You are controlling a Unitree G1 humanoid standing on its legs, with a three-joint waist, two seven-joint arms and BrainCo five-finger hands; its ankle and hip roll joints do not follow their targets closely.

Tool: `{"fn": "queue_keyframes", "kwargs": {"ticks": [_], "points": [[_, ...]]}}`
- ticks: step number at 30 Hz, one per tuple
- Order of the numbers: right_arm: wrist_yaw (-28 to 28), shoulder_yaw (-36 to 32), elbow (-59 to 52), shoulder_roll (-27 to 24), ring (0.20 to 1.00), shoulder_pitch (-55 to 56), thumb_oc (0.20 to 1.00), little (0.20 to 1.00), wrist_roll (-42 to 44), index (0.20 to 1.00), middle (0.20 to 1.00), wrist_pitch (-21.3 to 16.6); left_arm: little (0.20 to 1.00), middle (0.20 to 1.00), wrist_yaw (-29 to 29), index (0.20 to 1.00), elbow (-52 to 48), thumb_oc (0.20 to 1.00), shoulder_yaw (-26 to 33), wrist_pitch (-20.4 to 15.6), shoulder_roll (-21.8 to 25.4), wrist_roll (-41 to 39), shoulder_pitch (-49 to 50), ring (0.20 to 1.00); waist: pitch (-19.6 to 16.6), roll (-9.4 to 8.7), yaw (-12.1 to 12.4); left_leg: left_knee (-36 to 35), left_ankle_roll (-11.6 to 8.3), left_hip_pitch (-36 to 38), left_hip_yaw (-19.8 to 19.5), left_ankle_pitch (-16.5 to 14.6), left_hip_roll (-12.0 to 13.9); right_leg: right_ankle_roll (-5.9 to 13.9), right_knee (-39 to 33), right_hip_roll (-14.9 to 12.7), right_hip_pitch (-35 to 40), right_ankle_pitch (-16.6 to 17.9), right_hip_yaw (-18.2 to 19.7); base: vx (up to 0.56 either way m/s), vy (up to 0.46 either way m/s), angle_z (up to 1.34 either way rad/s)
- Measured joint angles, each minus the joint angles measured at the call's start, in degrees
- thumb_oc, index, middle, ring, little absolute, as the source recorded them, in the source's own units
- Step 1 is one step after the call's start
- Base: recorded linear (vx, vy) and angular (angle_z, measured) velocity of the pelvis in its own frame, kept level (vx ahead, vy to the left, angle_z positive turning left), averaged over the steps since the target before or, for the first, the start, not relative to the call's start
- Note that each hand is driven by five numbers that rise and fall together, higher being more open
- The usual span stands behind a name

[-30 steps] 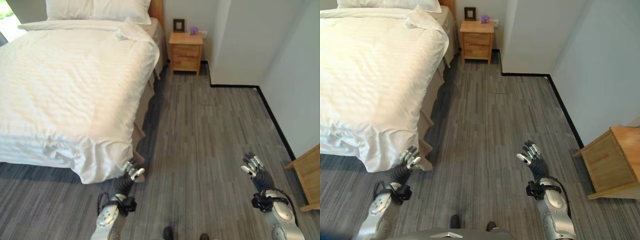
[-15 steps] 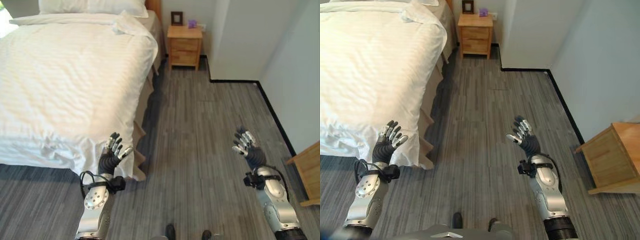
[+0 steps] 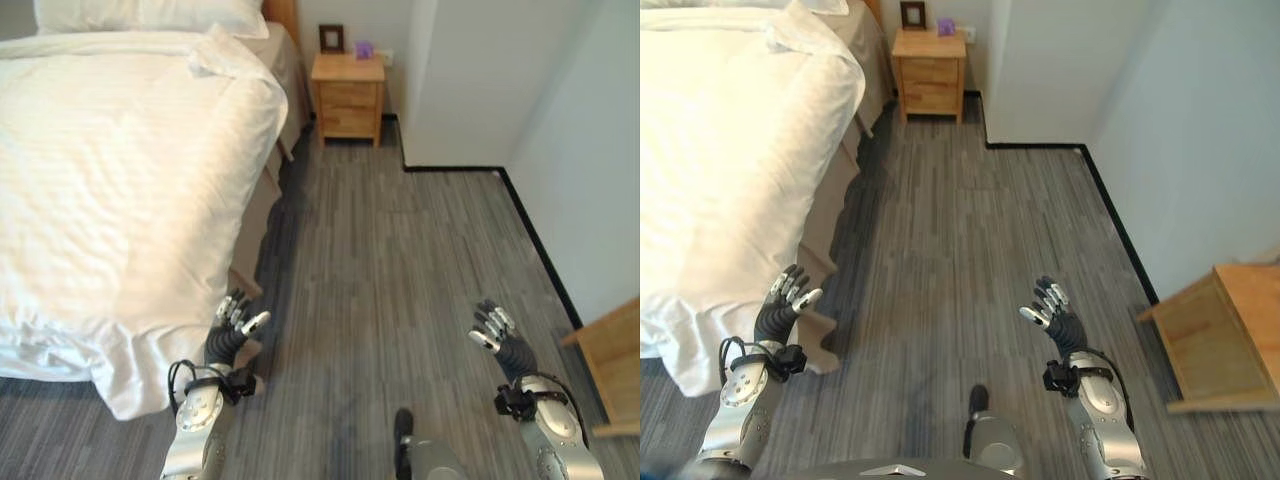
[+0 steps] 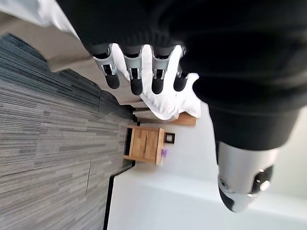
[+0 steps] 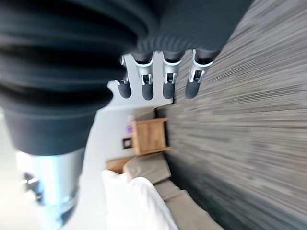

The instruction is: Making the bed.

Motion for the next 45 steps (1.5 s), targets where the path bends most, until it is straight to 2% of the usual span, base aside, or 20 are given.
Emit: {"fn": "queue_keyframes", "kwargs": {"ticks": [1,2,4,8,11,13,14,16,18,20,22,26,30,33,36,38,40,41,43,45], "points": [[-0.1,-0.1,0.2,0.0,1.000,0.2,1.000,1.000,0.2,1.000,1.000,0.1,1.000,1.000,0.1,1.000,0.1,1.000,0.1,0.1,-0.5,0.0,0.1,1.000,-0.1,-0.29,0.8,4.9,0.18,-1.2,-0.1,2.7,0.4,-0.75,-0.1,-0.2,0.1,-0.4,0.6,0.47,-0.285,-0.47],[-0.3,-0.2,-0.6,-0.7,1.000,0.4,1.000,1.000,0.7,1.000,1.000,-0.6,1.000,1.000,-0.4,1.000,-0.7,1.000,-0.2,0.7,-0.8,-1.3,1.3,1.000,0.0,-0.46,3.3,16.0,2.13,-6.5,-1.9,15.7,1.0,-2.94,-2.0,2.6,4.1,-2.0,2.0,0.52,-0.191,-0.42],[-0.8,-0.1,0.0,-1.3,1.000,0.1,1.000,1.000,0.7,1.000,1.000,-0.2,1.000,1.000,-0.6,1.000,-2.2,1.000,-0.3,0.6,-0.3,-2.1,0.8,1.000,1.5,-2.20,5.3,22.2,1.55,-13.4,-0.7,11.9,-1.1,-4.31,-3.7,2.8,8.3,-4.0,1.9,0.65,-0.052,-0.22],[-0.6,-0.1,-0.2,-1.5,1.000,-2.6,1.000,1.000,0.7,1.000,1.000,-0.6,1.000,1.000,-2.5,1.000,-1.3,1.000,1.0,0.6,1.6,-2.1,2.2,1.000,1.7,-1.24,8.8,-20.2,2.66,-13.0,8.5,9.7,-0.4,-2.64,-10.5,5.0,18.6,-7.2,2.3,0.78,0.132,-0.26],[-0.6,2.4,0.2,-2.3,1.000,-2.7,1.000,1.000,0.7,1.000,1.000,-0.8,1.000,1.000,-2.7,1.000,-0.4,1.000,4.0,0.2,1.4,-2.1,3.7,1.000,-0.1,0.13,10.4,-42.0,2.17,-11.3,6.2,9.9,-2.7,0.22,-13.9,5.5,25.6,-10.9,3.2,0.83,0.138,-0.22],[-0.3,3.1,2.5,-2.5,1.000,-4.5,1.000,1.000,0.6,1.000,1.000,-0.7,1.000,1.000,-1.8,1.000,-0.4,1.000,7.7,-0.2,-0.9,-2.2,3.8,1.000,-0.7,0.59,11.8,-45.1,1.98,-10.0,5.6,9.8,-2.8,-0.01,-13.5,5.4,27.6,-12.4,5.0,0.83,0.164,-0.42],[-0.1,3.6,1.4,-2.5,1.000,-3.6,1.000,1.000,0.0,1.000,1.000,0.1,1.000,1.000,-0.9,1.000,-1.6,1.000,10.5,-0.2,-1.2,-2.6,5.4,1.000,-2.1,0.07,13.2,-36.8,4.20,-9.5,13.4,10.3,-3.1,2.44,-12.3,4.0,31.7,-15.8,4.9,0.64,0.173,-0.42],[0.2,4.9,0.2,-2.4,1.000,-1.4,1.000,1.000,-0.5,1.000,1.000,-0.1,1.000,1.000,0.0,1.000,-2.4,1.000,12.8,-0.5,-1.5,-3.9,7.5,1.000,-4.9,-0.28,13.5,-35.4,7.80,-7.6,12.9,15.0,-3.9,4.33,-4.1,1.8,31.2,-19.2,4.4,0.57,0.273,-0.12],[1.5,6.3,-2.1,-2.1,1.000,1.6,1.000,1.000,-2.8,1.000,1.000,0.2,1.000,1.000,0.1,1.000,-1.1,1.000,13.1,-0.8,-2.9,-4.2,5.9,1.000,-5.3,-3.44,14.2,-32.1,10.07,-4.5,13.0,12.5,-8.1,7.37,24.0,-5.5,23.0,-17.6,3.2,0.68,0.408,0.29],[1.9,7.5,-2.6,0.2,1.000,-3.1,1.000,1.000,-4.4,1.000,1.000,0.9,1.000,1.000,1.2,1.000,-0.9,1.000,12.9,-0.8,-3.0,-4.3,4.5,1.000,-3.9,-4.00,13.3,-30.9,13.27,0.8,11.4,4.4,-12.3,3.90,47.7,-12.6,11.9,-4.9,4.6,0.64,0.277,0.24],[2.1,8.5,-3.6,0.4,1.000,-5.9,1.000,1.000,-4.7,1.000,1.000,1.0,1.000,1.000,1.3,1.000,-0.4,1.000,11.5,-1.2,-3.2,-4.3,1.5,1.000,-2.4,-0.18,11.5,-33.7,13.42,5.9,6.1,3.2,-12.1,3.17,51.1,-12.5,4.7,-7.6,2.6,0.75,0.052,0.50],[2.4,8.8,-4.7,-0.5,1.000,-6.9,1.000,1.000,-4.7,1.000,1.000,0.8,1.000,1.000,1.6,1.000,-1.7,1.000,11.9,-2.8,-1.8,-6.5,0.5,1.000,-0.2,2.38,7.7,-39.7,9.74,16.0,3.9,3.5,-10.7,4.29,31.3,-14.1,-6.5,-12.5,-5.4,0.67,-0.196,0.79],[2.2,10.0,-1.6,-1.1,1.000,-3.6,1.000,1.000,-4.4,1.000,1.000,1.9,1.000,1.000,2.4,1.000,1.2,1.000,13.6,-3.8,-0.4,-6.6,1.0,1.000,-0.8,-1.28,6.3,-41.4,6.41,22.8,1.2,-1.9,-8.4,7.62,-11.7,-5.3,-6.2,-3.0,2.9,0.60,-0.210,0.75],[2.4,7.5,-1.8,-1.3,1.000,-3.3,1.000,1.000,-4.6,1.000,1.000,1.8,1.000,1.000,2.5,1.000,2.3,1.000,11.7,-3.9,-0.3,-6.4,1.2,1.000,-1.7,-2.89,5.1,-42.5,3.41,30.7,-2.0,-3.6,-5.4,5.85,-9.5,-4.1,-4.8,-1.5,-1.6,0.73,-0.294,0.84],[2.5,4.8,-0.6,-1.3,1.000,-4.2,1.000,1.000,-4.7,1.000,1.000,1.9,1.000,1.000,2.4,1.000,2.2,1.000,10.1,-3.8,-3.7,-6.4,2.3,1.000,-2.9,0.09,5.3,-34.3,1.20,31.2,-2.1,-4.7,-2.4,0.81,-0.9,-3.3,-4.7,4.4,-4.4,0.55,-0.373,0.14],[2.4,4.9,1.2,-2.1,1.000,-6.9,1.000,1.000,-1.5,1.000,1.000,1.2,1.000,1.000,2.2,1.000,1.9,1.000,7.2,-3.9,-5.3,-6.2,2.6,1.000,-2.9,2.27,5.8,-14.3,-0.66,22.3,-2.8,0.4,0.4,-3.35,3.3,1.1,-4.4,0.0,-3.2,0.52,-0.519,-0.45],[2.3,1.9,1.0,-0.9,1.000,-5.7,1.000,1.000,3.1,1.000,1.000,1.3,1.000,1.000,2.2,1.000,2.2,1.000,7.9,-3.8,-7.1,-6.7,-0.8,1.000,-2.1,1.41,6.5,7.3,1.55,11.9,-1.3,16.0,1.6,-4.78,4.6,1.4,-3.4,-2.5,-2.6,0.44,-0.497,-0.20],[2.3,2.1,1.3,-1.3,1.000,-5.0,1.000,1.000,6.5,1.000,1.000,1.5,1.000,1.000,2.2,1.000,1.0,1.000,8.0,-3.6,-8.2,-6.9,-1.2,1.000,-1.2,-0.39,6.9,20.4,2.83,2.7,-0.8,18.6,1.4,-7.71,3.5,2.2,0.2,-6.8,-1.8,0.48,-0.428,-0.10],[2.1,1.8,-0.3,-1.5,1.000,-3.7,1.000,1.000,7.6,1.000,1.000,1.5,1.000,1.000,1.8,1.000,-2.7,1.000,8.2,-3.1,-6.1,-7.0,-0.1,1.000,1.0,-3.27,8.2,30.0,4.09,-6.6,0.9,17.0,0.8,-8.54,1.7,2.8,4.4,-8.3,-0.4,0.52,-0.268,-0.42],[1.5,1.6,-0.3,-1.9,1.000,-4.9,1.000,1.000,7.6,1.000,1.000,1.5,1.000,1.000,1.9,1.000,-1.5,1.000,11.3,-3.2,-4.4,-8.9,0.5,1.000,3.4,-5.27,12.6,24.1,2.21,-18.3,5.8,13.9,1.2,-7.20,-4.7,3.0,13.3,-8.6,-0.5,0.63,-0.120,-0.77]]}}
